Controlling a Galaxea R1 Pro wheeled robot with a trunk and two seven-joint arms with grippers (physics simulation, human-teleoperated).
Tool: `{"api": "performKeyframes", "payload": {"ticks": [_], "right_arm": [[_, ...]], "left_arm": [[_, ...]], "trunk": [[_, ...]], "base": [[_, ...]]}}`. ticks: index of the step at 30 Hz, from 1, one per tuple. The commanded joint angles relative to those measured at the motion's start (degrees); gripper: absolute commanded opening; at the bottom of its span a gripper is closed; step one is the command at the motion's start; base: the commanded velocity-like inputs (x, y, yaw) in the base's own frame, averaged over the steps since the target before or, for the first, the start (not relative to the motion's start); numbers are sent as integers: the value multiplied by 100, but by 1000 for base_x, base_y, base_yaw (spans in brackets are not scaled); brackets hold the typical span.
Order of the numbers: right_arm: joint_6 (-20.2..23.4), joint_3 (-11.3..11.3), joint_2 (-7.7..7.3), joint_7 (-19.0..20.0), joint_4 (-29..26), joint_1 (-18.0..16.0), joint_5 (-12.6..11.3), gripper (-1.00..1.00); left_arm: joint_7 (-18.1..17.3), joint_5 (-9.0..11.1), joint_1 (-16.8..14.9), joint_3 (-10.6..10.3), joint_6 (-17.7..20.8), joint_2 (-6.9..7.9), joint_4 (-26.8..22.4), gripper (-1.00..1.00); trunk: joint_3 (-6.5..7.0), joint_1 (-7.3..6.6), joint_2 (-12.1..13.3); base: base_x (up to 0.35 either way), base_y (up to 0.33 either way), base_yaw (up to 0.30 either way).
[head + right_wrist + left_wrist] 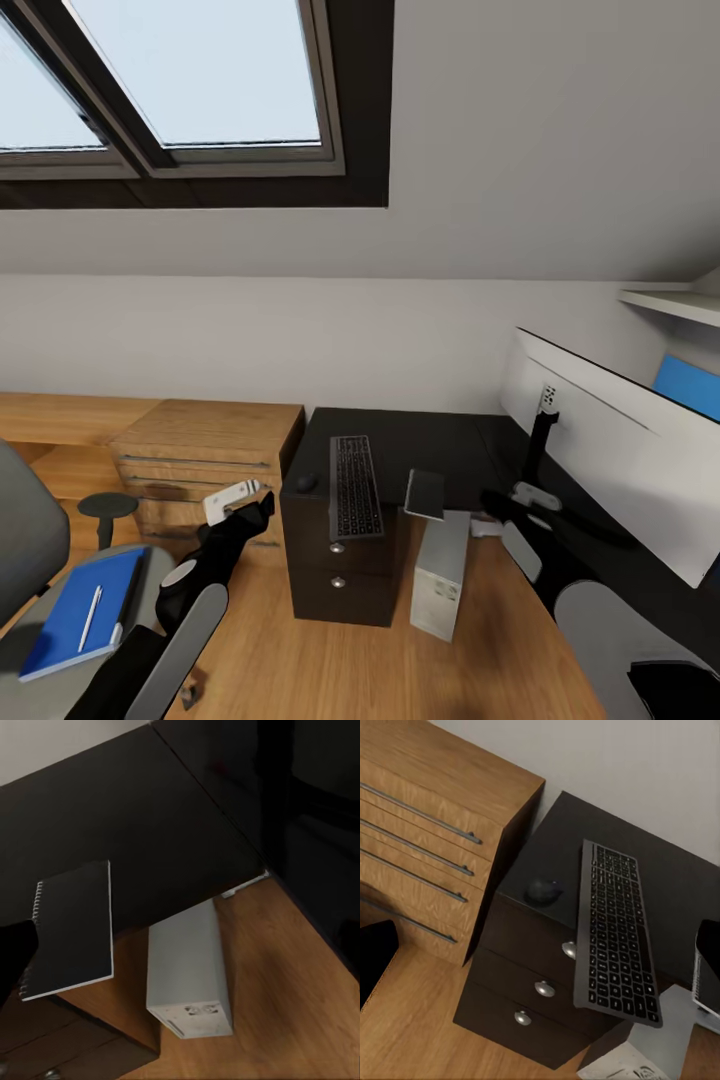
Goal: In the bedroom, organize the workspace by keeping the computer under the desk, ensuring the monitor is on the desk, placing the keyboard on the desk next to the monitor, placing the mouse on the desk next to the keyboard, moving the folder from the swivel chair onto the desk next to the mouse, stacking the notebook on top of the folder with the pen on top of the notebook, and positioning the swivel chair next to the desk.
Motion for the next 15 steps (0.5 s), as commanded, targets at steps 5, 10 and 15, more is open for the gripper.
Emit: {"api": "performKeyframes", "payload": {"ticks": [5,10,15], "right_arm": [[10,30,-14,-19,-8,-4,-17,100],[7,36,-20,-8,-8,-4,-12,100],[6,38,-21,-7,-7,-4,-6,100]], "left_arm": [[54,40,-6,-12,15,4,7,100],[59,45,-6,-8,17,3,13,100],[61,40,-6,-7,9,2,15,100]], "trunk": [[-4,5,-10],[19,5,-10],[40,5,-10]], "base": [[257,82,-51],[74,23,-195],[107,4,-236]]}}
